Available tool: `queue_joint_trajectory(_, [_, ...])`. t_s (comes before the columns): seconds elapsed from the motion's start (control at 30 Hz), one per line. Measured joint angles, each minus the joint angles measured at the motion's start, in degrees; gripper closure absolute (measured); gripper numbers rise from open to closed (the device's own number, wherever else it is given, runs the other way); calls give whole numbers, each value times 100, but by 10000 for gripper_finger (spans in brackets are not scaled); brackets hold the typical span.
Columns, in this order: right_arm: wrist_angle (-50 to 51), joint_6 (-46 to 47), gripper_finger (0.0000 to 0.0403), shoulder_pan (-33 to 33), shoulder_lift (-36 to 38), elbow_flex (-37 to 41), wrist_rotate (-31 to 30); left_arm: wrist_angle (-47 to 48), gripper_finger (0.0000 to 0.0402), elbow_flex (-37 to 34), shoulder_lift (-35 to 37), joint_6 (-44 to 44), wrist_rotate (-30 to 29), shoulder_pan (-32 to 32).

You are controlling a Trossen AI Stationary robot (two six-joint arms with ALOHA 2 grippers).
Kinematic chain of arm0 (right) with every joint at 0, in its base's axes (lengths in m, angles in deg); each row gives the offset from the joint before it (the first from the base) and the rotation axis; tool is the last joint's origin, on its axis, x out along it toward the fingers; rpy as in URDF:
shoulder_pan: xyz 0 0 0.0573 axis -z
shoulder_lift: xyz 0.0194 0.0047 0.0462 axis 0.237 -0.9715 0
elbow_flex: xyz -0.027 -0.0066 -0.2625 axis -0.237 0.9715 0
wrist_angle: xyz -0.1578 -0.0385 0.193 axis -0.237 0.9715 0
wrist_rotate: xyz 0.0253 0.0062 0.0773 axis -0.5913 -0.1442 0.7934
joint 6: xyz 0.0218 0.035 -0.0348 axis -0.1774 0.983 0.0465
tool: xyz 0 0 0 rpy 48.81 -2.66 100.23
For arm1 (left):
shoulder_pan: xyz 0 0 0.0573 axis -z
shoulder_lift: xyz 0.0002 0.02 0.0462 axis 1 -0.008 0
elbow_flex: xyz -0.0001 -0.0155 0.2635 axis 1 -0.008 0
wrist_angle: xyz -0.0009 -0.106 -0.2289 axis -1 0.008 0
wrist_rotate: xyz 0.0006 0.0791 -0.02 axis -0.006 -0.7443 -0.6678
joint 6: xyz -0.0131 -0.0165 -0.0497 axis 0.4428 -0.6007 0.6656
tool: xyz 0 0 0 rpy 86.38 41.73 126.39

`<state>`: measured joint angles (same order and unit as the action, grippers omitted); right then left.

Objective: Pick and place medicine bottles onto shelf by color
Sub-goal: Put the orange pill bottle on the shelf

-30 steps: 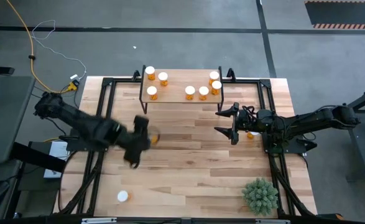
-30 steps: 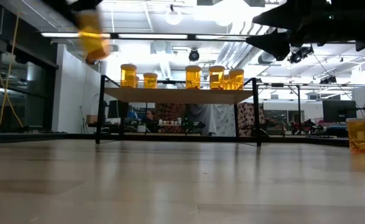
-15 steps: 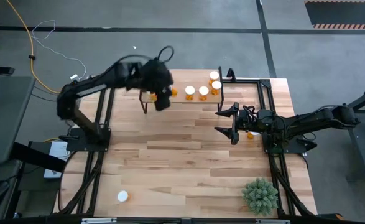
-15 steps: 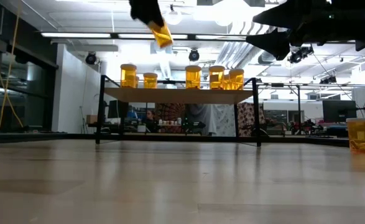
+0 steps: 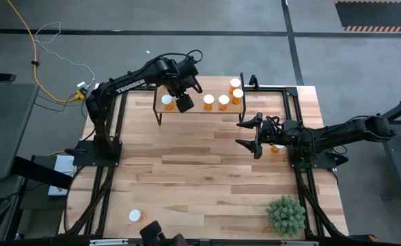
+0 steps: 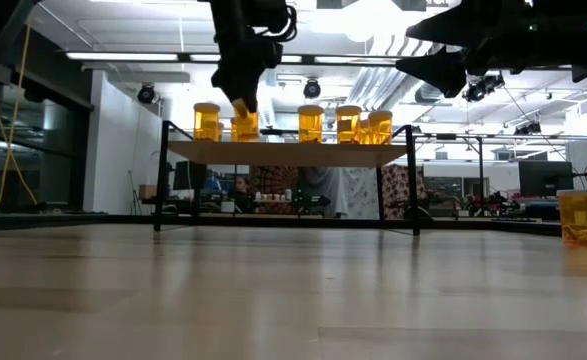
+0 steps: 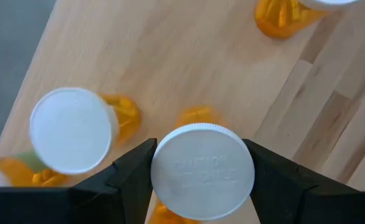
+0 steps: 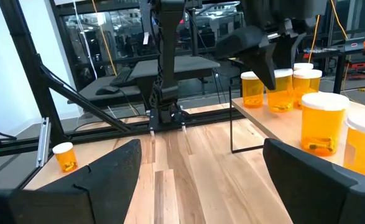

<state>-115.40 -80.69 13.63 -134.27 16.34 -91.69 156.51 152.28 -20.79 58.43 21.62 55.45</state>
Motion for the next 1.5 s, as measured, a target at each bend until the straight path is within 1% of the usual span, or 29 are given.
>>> queue_joint_trajectory(0.53, [34, 0, 75, 0, 0, 0, 0, -80, 189, 4, -58, -373, -16, 0])
queue_joint_trajectory(0.8, [33, 0, 75, -1, 0, 0, 0, -87, 154, 4, -58, -375, -175, 0])
queue_joint_trajectory(1.03, [33, 0, 75, -2, 0, 0, 0, -78, 125, 23, -47, -373, -195, 0])
queue_joint_trajectory(1.17, [33, 59, 75, -2, 0, 0, 0, 2, 122, 414, -47, -373, -210, 0])
queue_joint_trajectory(1.37, [33, 66, 75, 0, 0, 0, 0, 57, 122, 1474, -22, -375, -197, 0])
queue_joint_trajectory(1.43, [33, 66, 75, -2, 0, 0, 0, 12, 122, 1696, 83, -375, -85, -2])
queue_joint_trajectory(1.5, [33, 72, 75, -2, 1, 0, 0, -225, 122, 1716, 271, -375, 123, 8])
